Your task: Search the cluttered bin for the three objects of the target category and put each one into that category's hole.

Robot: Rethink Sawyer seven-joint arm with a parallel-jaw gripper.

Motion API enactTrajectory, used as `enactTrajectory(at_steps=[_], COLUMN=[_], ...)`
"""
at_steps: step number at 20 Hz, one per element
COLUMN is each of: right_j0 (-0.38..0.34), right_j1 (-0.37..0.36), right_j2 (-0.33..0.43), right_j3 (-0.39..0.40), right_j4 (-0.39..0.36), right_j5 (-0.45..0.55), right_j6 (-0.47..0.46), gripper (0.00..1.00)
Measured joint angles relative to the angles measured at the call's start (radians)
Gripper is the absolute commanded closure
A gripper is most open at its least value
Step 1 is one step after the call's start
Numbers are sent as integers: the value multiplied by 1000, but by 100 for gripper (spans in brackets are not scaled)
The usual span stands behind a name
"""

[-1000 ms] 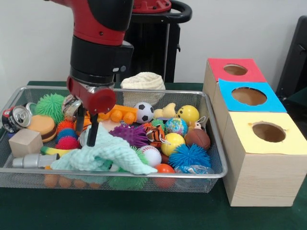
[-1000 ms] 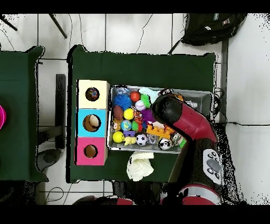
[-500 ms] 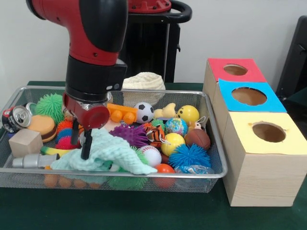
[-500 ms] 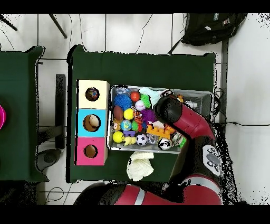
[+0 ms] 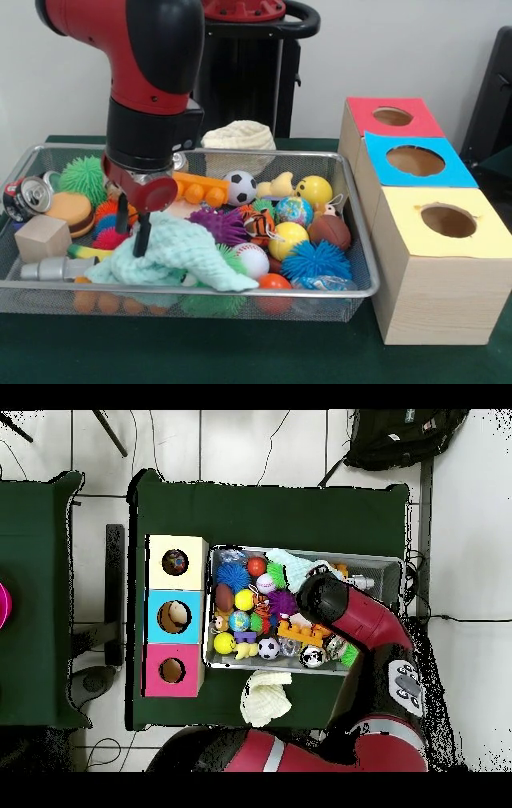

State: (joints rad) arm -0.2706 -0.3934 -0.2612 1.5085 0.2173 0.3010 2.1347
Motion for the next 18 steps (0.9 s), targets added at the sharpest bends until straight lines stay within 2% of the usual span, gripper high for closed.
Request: enactTrajectory(at_steps=[8, 18], right_j0=[-37, -118], right_j1=[-18, -39], right_j2=[-1, -1], right_j3=[0, 20], right_j4=[-59, -153], right_j5=[57, 66], right_j6=[0, 0], gripper=[0, 0])
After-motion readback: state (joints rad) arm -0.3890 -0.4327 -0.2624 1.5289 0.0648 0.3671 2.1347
